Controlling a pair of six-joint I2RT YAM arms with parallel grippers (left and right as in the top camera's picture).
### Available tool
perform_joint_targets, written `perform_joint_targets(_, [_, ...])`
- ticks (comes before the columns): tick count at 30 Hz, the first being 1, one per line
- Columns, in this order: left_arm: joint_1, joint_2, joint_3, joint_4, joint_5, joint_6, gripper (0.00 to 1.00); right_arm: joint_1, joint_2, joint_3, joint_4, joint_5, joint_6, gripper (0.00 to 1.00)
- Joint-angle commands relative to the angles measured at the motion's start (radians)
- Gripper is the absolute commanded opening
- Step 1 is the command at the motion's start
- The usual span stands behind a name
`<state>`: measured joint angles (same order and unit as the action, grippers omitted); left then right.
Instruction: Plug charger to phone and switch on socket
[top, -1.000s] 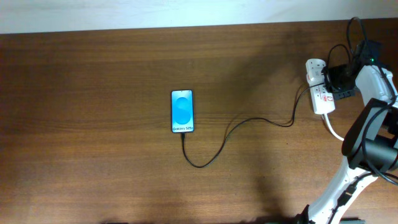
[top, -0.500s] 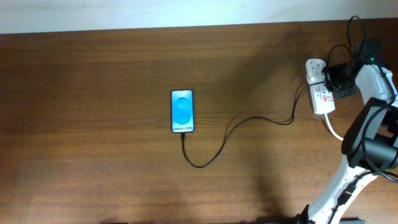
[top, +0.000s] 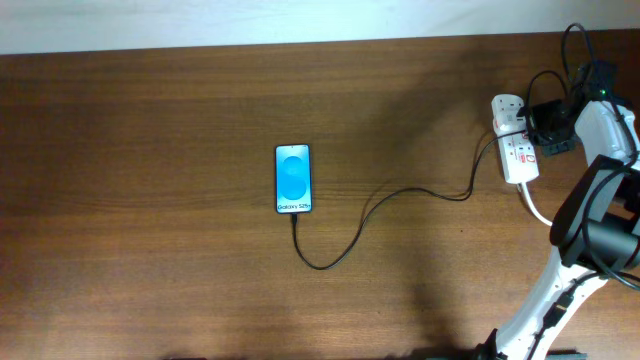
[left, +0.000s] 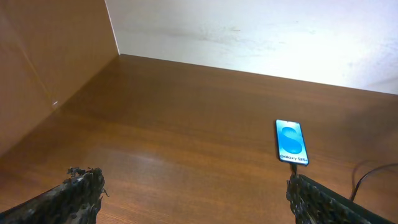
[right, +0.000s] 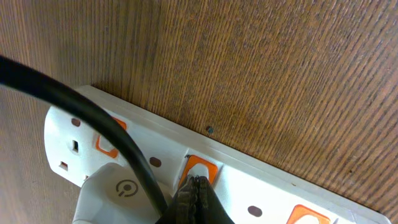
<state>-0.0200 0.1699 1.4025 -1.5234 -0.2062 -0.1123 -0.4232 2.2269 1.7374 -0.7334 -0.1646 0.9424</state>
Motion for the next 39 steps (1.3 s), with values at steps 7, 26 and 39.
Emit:
perform_joint_targets(7, [0.004,-0.011,0.000,-0.001,0.007,0.009,0.99,0.059,0.058,0.037,0.014,-0.049,0.001,0.04])
perform_joint_targets(26, [0.004,-0.011,0.000,-0.002,0.007,0.009,0.99,-0.150,0.061,0.479,-0.733,-0.129,-0.256,0.04])
perform_joint_targets(39, [0.004,-0.011,0.000,-0.004,0.007,0.009,0.99,-0.054,0.071,0.473,-0.613,-0.120,-0.142,0.05])
